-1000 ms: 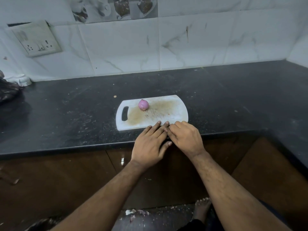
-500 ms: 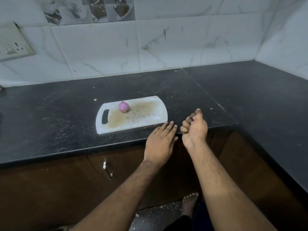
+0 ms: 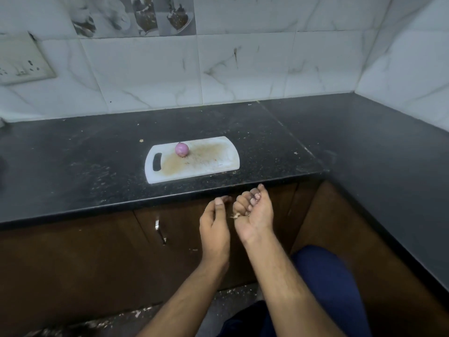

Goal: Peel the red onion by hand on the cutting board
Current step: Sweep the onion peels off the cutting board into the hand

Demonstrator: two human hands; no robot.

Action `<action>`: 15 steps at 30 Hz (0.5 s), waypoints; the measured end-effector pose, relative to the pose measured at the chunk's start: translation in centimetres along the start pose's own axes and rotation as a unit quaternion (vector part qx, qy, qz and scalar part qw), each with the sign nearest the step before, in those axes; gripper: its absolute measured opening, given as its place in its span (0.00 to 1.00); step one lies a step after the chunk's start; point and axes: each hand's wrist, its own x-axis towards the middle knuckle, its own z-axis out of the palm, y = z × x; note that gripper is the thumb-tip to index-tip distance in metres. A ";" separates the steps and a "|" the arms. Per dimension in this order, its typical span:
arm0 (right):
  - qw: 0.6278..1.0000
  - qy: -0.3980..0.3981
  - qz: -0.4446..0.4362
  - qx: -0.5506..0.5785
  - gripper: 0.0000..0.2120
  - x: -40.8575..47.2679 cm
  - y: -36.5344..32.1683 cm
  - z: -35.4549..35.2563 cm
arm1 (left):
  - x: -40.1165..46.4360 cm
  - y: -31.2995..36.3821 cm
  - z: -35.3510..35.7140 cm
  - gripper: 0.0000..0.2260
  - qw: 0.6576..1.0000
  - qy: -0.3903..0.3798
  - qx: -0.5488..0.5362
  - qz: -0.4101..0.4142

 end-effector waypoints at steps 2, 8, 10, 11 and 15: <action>1.000 0.009 0.015 0.013 0.24 -2.9 2.0 -0.6 | -2.2 1.3 -0.9 0.18 0.985 0.010 -0.139 -0.101; 0.998 0.048 0.028 0.012 0.22 -9.7 7.0 -0.2 | -7.0 5.8 -5.9 0.28 0.931 0.031 -0.326 -0.160; 0.998 0.048 0.032 0.000 0.20 -11.9 8.3 1.0 | -8.2 6.9 -7.8 0.30 0.931 0.027 -0.337 -0.139; 0.998 0.050 0.030 -0.001 0.20 -12.8 8.9 1.4 | -8.6 7.3 -8.5 0.31 0.932 0.024 -0.336 -0.133; 0.997 0.040 0.054 -0.024 0.18 -14.7 11.0 1.3 | -9.1 7.6 -10.5 0.31 0.939 0.026 -0.325 -0.111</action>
